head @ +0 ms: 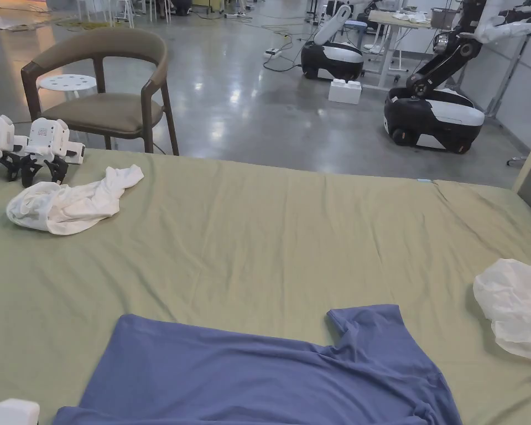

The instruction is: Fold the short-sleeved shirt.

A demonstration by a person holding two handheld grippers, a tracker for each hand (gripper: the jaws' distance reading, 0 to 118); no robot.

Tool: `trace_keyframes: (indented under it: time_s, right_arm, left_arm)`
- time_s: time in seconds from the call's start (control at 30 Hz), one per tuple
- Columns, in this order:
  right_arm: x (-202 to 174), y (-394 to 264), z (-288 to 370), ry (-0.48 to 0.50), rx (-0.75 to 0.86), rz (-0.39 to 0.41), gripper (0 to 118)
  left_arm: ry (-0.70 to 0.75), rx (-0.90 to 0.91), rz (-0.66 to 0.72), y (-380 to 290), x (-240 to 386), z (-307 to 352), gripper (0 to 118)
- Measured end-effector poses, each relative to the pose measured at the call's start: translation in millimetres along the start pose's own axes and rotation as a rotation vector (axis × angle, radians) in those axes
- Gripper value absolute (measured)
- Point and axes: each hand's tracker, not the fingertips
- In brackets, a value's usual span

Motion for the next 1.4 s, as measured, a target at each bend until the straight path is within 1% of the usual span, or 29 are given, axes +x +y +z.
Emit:
trace_keyframes:
  time_s: [0.07,0.17,0.23,0.27,0.37,0.43,0.47,0.5,0.53,0.57,0.6,0.67,0.73,0.8,0.9,0.97,1.03,1.23,1.33,1.4]
  right_arm:
    - [-4.6,18.0,16.0,-0.003,0.129,-0.017,69]
    - [-17.3,45.3,28.6,-0.018,0.328,-0.022,69]
    - [-29.4,62.8,32.3,-0.028,0.411,-0.035,69]
    - [-35.8,71.9,29.8,-0.031,0.463,-0.059,69]
    - [-56.0,94.0,30.6,0.006,0.563,-0.109,69]
    - [-69.7,107.8,29.6,0.019,0.626,-0.121,67]
    - [-77.4,113.3,30.5,0.022,0.662,-0.114,64]
    - [-84.3,118.4,31.6,0.03,0.693,-0.115,57]
    - [-89.3,123.5,30.6,0.041,0.712,-0.115,45]
    - [-94.6,127.0,31.1,0.052,0.734,-0.122,24]
    - [-99.7,130.3,31.8,0.058,0.743,-0.128,12]
    - [-107.0,134.6,33.5,0.06,0.768,-0.133,6]
    - [-112.8,137.5,35.5,0.054,0.773,-0.135,1]
    - [-115.5,139.1,36.6,0.055,0.777,-0.142,0]
    - [-114.0,138.5,35.3,0.058,0.77,-0.163,0]
    - [-111.0,137.4,32.3,0.058,0.764,-0.173,0]
    - [-108.2,136.1,29.1,0.064,0.752,-0.18,0]
    - [-103.5,130.7,16.2,0.077,0.686,-0.164,0]
    - [-102.6,126.2,6.0,0.08,0.65,-0.152,0]
    - [-102.0,123.2,-1.4,0.077,0.617,-0.142,0]
  left_arm:
    - [0.0,0.078,0.009,17.1,3.9,5.4,50]
    - [0.002,0.23,0.029,46.4,18.7,20.1,50]
    - [0.015,0.325,0.022,64.0,27.1,26.2,50]
    - [0.032,0.37,0.015,72.9,31.9,29.3,50]
    - [0.072,0.484,0.032,94.7,46.1,37.0,49]
    - [0.082,0.538,0.042,106.2,53.1,40.4,47]
    - [0.086,0.569,0.036,111.3,57.0,42.4,44]
    - [0.091,0.595,0.034,116.2,60.9,44.8,38]
    - [0.1,0.615,0.032,120.1,64.5,46.4,30]
    - [0.109,0.631,0.029,122.9,65.1,44.5,19]
    - [0.119,0.645,0.028,126.2,68.3,46.1,12]
    - [0.132,0.673,0.025,129.4,73.4,49.9,0]
    - [0.133,0.696,0.019,129.3,72.8,49.3,0]
    - [0.132,0.701,0.006,128.5,73.8,51.5,0]
    - [0.124,0.677,0.005,122.8,65.3,44.1,0]
    - [0.119,0.609,0.018,118.2,56.1,31.5,0]
    - [0.089,0.509,0.042,116.2,41.5,14.0,0]
    - [0.002,0.189,0.119,115.9,-6.6,-71.8,0]
    - [-0.047,0.038,0.175,121.3,-28.0,-118.3,3]
    - [-0.067,-0.055,0.175,125.7,-37.2,-150.9,16]
